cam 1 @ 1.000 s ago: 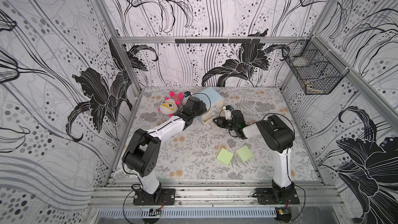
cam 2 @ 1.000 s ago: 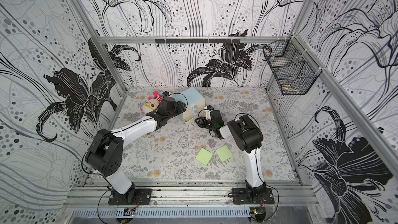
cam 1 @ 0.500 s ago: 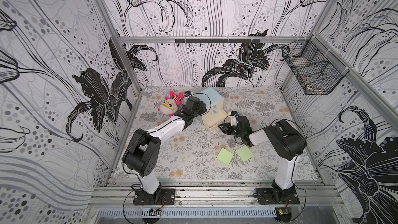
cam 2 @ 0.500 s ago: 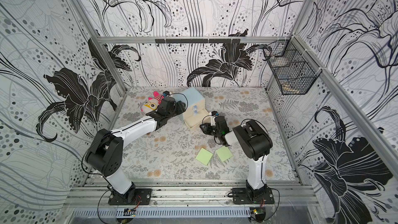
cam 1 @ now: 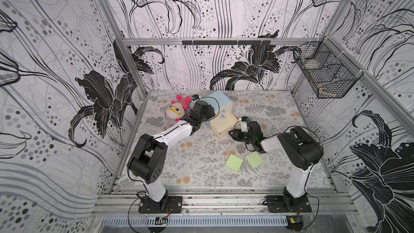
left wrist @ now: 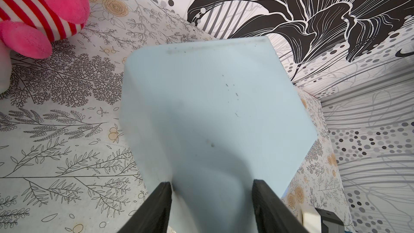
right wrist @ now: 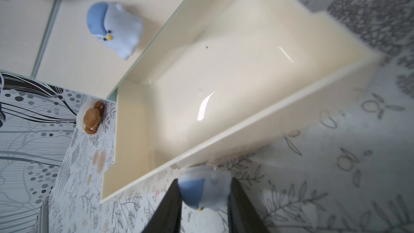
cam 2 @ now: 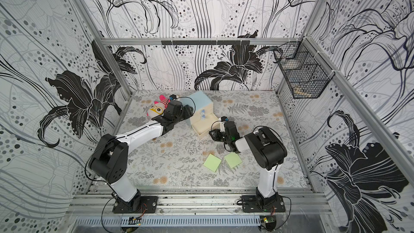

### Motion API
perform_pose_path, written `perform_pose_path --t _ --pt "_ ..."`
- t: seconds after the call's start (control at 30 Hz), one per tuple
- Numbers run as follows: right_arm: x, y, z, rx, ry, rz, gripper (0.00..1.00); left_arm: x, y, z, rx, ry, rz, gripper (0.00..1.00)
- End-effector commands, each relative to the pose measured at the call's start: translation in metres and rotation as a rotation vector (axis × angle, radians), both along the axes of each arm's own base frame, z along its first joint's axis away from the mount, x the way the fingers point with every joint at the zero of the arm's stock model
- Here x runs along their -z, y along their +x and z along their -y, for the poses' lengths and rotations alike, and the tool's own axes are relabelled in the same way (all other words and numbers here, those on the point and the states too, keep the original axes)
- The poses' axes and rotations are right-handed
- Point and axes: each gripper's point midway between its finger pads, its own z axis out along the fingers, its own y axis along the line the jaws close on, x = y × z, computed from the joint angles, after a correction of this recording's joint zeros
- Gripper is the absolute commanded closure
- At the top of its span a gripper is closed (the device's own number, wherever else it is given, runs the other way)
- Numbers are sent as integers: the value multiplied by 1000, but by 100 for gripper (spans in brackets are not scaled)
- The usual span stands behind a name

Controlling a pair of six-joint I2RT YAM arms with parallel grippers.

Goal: Please put the sticky notes in the drawer by color
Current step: Open the drawer in the storage box.

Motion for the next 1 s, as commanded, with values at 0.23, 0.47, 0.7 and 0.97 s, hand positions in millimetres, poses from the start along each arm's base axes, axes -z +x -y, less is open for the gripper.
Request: perform_pose_path --t 0.23,0.47,0.7,0.97 --pt "-5 -9 11 24 -43 2 40 22 -1 1 20 35 -63 38" --pt "-31 -29 36 67 -128 44 21 10 1 3 31 32 -37 31" --pt "-40 -80 56 34 -257 15 10 -28 0 7 55 4 47 6" --pt "-34 -153 56 -22 -264 -135 5 -92 -19 1 82 -50 230 3"
